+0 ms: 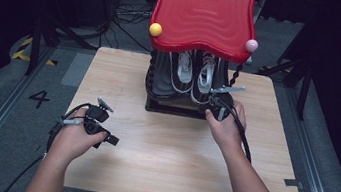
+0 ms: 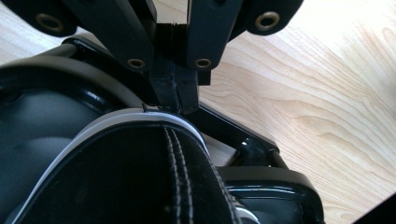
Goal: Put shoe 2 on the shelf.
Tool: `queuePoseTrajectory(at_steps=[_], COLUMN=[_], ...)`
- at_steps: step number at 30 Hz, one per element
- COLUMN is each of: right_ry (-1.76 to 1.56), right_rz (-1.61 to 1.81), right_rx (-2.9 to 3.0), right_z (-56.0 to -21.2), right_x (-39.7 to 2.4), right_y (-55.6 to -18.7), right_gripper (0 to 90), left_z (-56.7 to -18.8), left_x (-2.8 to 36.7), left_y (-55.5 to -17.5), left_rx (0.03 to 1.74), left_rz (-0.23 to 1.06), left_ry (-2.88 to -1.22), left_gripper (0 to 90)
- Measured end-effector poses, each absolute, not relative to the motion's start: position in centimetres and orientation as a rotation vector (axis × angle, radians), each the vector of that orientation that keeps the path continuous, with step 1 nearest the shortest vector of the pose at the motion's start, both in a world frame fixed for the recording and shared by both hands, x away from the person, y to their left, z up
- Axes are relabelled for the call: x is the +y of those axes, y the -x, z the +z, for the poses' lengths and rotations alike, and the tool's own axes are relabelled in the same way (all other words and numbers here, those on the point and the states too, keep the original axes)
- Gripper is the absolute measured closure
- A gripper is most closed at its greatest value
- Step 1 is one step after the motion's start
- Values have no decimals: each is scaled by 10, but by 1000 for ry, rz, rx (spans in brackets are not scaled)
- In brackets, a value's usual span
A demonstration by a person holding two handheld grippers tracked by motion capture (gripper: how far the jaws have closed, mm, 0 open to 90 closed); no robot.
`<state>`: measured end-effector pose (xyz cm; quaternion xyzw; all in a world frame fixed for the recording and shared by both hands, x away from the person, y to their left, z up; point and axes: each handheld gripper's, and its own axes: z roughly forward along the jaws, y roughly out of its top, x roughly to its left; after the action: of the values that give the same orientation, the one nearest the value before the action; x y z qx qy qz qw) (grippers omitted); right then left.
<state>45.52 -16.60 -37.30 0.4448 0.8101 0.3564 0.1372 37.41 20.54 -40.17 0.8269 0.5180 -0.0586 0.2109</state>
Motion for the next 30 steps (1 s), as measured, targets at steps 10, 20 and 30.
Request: queuePoseTrajectory(at_steps=[10,20,30], right_ry=[-1314,-1310,-1297], right_rz=[1051,1007,974], right_rx=[2304,2299,2353], right_z=[-370,-369,-367], right_x=[-160,-154,-149], right_y=[-471,-484,-486], right_gripper=[900,900,900], left_z=[-402,-404,-404], left_x=[210,214,218], left_y=[-370,-369,-368], left_rx=[1458,1464,1477], left_rz=[-163,-169,-168], left_ry=[-2291,-2284,-2267], left_gripper=[491,490,489])
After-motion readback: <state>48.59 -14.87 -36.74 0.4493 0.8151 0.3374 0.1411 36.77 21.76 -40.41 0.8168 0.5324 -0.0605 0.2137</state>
